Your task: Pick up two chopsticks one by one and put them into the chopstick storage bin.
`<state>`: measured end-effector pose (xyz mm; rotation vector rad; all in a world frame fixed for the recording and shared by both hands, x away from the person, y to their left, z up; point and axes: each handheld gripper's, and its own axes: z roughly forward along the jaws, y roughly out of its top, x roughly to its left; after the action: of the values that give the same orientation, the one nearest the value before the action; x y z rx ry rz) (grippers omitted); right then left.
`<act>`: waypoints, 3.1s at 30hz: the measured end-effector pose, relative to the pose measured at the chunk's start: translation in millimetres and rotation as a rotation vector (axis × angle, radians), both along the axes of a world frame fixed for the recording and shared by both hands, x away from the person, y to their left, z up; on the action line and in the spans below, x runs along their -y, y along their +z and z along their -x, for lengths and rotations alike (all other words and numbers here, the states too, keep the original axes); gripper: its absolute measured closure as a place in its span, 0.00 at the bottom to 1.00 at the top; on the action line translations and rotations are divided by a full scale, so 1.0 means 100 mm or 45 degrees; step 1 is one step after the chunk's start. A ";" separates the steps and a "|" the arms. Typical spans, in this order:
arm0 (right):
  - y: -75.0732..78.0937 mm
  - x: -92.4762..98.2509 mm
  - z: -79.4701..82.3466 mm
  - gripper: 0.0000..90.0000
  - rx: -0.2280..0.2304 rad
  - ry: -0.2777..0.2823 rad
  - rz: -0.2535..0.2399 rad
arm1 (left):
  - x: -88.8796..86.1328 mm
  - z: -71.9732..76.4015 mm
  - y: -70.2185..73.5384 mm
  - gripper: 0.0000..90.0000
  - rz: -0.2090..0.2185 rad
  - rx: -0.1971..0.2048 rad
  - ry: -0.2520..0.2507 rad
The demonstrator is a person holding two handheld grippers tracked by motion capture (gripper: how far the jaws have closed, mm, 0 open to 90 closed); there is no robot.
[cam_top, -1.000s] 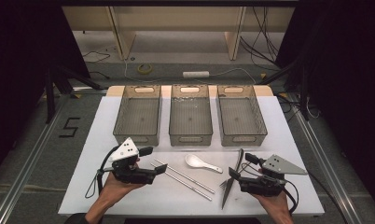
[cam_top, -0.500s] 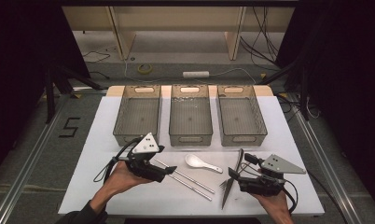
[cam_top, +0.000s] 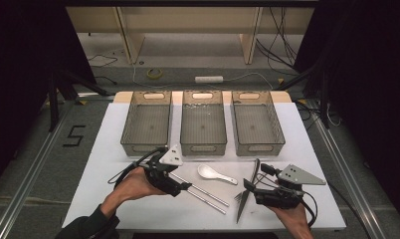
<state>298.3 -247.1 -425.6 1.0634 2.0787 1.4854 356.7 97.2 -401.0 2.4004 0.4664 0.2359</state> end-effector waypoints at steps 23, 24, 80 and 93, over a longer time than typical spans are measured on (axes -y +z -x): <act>-0.03 -0.03 -0.02 0.22 -0.035 0.025 0.029 | 0.48 -0.14 -0.46 0.54 -0.439 -0.134 -0.321; -0.03 -0.03 -0.02 0.22 -0.037 0.027 0.033 | 0.49 -0.14 -0.47 0.55 -0.445 -0.138 -0.317; -0.06 -0.09 -0.04 0.23 -0.067 0.063 0.108 | 0.52 -0.08 -0.58 0.94 -0.602 -0.148 -0.539; -0.06 -0.09 -0.04 0.24 -0.067 0.062 0.116 | 0.51 -0.08 -0.57 0.95 -0.601 -0.148 -0.551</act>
<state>302.5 -238.4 -431.8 1.0346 2.2009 1.3853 364.4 46.3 -458.2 2.9122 -0.0818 0.0094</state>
